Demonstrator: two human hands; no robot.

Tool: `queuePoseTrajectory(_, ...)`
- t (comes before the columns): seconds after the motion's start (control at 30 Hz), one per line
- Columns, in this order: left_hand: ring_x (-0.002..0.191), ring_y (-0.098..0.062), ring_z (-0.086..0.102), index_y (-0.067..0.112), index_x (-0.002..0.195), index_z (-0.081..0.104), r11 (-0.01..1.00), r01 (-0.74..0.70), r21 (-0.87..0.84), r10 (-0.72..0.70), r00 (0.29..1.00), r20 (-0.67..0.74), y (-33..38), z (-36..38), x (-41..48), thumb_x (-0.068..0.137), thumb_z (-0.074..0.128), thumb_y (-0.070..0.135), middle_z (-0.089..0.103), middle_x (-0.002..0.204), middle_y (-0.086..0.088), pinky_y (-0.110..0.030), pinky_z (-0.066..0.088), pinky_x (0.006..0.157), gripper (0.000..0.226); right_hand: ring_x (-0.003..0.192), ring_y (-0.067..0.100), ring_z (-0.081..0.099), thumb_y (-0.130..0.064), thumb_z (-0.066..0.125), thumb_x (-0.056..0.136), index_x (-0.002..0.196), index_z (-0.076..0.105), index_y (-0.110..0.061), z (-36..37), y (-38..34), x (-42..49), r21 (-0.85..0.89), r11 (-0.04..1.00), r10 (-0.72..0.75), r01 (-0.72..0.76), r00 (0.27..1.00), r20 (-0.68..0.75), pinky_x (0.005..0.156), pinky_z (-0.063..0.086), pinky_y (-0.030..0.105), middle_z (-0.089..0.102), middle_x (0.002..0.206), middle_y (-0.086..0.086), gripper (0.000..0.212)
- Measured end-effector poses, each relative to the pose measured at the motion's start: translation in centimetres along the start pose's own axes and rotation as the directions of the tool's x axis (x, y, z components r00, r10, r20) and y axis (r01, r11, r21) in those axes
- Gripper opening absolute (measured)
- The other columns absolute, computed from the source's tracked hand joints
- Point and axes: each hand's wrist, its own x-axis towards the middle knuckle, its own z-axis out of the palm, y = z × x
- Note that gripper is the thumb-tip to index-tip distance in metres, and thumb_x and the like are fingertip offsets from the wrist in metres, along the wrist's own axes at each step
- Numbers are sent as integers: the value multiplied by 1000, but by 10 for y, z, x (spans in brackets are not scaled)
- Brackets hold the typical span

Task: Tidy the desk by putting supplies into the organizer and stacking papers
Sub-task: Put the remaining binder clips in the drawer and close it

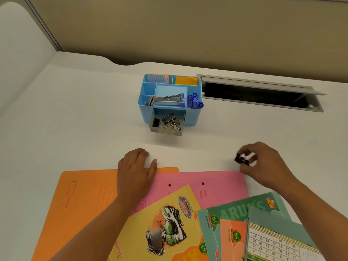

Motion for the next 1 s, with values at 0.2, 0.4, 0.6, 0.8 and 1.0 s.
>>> queuePoseTrajectory(0.2,111,-21,53,17,109,63,1000,4,10,-4,1000,-3,1,-1,1,93,44,47,60,117,0,-38,40,91,39,83,2,59,-14,76,74,102,68,-30,12,-104,33,91,934,-354,346,930,100,62,39,9,58,105,-13,34)
queuePoseTrajectory(0.4,112,-20,53,17,110,63,1000,19,23,-20,1000,9,0,0,0,93,44,47,60,118,0,-37,40,92,40,92,8,51,-19,75,76,111,65,-28,32,-163,73,-9,886,-459,463,880,119,72,39,12,52,110,-8,37)
queuePoseTrajectory(0.6,110,-19,53,17,109,63,1000,17,20,-17,1000,-1,0,1,0,93,44,47,59,117,2,-34,37,91,39,95,13,55,-22,77,75,110,66,-29,44,-175,99,-77,888,-438,454,884,161,84,54,29,53,110,-6,37)
queuePoseTrajectory(0.8,110,-19,53,17,109,64,1000,11,29,-11,1000,-5,0,2,0,93,43,48,60,116,2,-34,38,90,40,95,15,57,-25,75,77,109,66,-30,48,-180,110,-133,877,-435,461,881,187,83,56,33,56,110,-4,34)
queuePoseTrajectory(1.0,110,-19,53,17,109,63,999,8,32,-8,1000,-6,0,2,0,94,42,48,60,116,1,-35,39,91,41,98,13,59,-19,69,85,109,67,-25,54,-173,106,-91,925,-372,369,928,-10,83,55,29,64,113,-3,25)
